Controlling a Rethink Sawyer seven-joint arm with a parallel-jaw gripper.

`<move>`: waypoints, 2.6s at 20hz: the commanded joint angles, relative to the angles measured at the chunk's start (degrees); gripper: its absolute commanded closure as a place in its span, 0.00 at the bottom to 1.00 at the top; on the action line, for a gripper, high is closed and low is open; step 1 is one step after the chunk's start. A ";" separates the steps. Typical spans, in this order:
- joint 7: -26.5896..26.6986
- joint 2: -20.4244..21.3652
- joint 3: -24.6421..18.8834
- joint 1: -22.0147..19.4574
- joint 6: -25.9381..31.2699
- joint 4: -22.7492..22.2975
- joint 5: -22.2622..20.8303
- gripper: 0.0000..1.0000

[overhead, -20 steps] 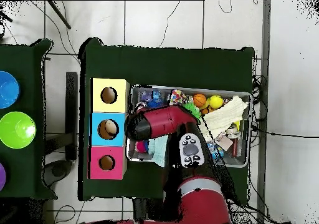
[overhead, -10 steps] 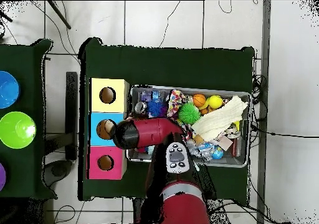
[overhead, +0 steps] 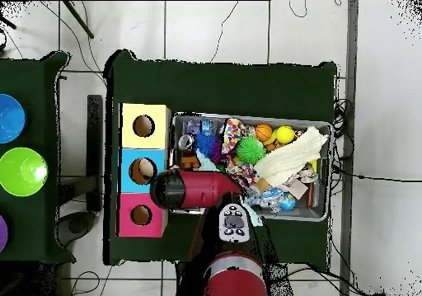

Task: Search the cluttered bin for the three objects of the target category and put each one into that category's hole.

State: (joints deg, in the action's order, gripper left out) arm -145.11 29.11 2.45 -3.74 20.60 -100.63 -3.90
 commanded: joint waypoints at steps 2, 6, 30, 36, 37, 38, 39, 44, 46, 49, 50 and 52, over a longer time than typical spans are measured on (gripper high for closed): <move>-8.58 1.42 -1.07 -3.36 -3.86 -11.64 2.44 0.00; -7.42 7.63 1.17 -6.08 -3.76 -18.96 1.08 0.00; -2.60 3.00 3.86 -7.06 9.61 2.70 2.81 0.00; -3.16 1.71 4.07 -3.62 8.28 6.89 0.63 0.00; -2.93 1.76 4.20 -3.48 7.89 7.36 0.30 0.00; -2.19 1.82 3.83 -3.83 6.78 7.46 -0.04 0.00; -2.14 1.51 3.47 -3.77 5.19 7.35 -0.15 0.00; -0.63 0.79 1.14 -5.66 6.41 8.28 0.79 0.00; -0.44 0.68 0.53 -6.03 7.45 8.56 1.21 0.00; -1.08 0.34 1.02 -5.30 8.13 9.48 1.23 0.00; -1.49 0.45 1.46 -4.87 8.57 9.63 1.25 0.00; -2.40 0.45 2.43 -3.96 9.40 10.24 1.30 0.00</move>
State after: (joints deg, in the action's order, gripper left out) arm -145.11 31.61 7.81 -8.07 25.95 -96.01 -3.66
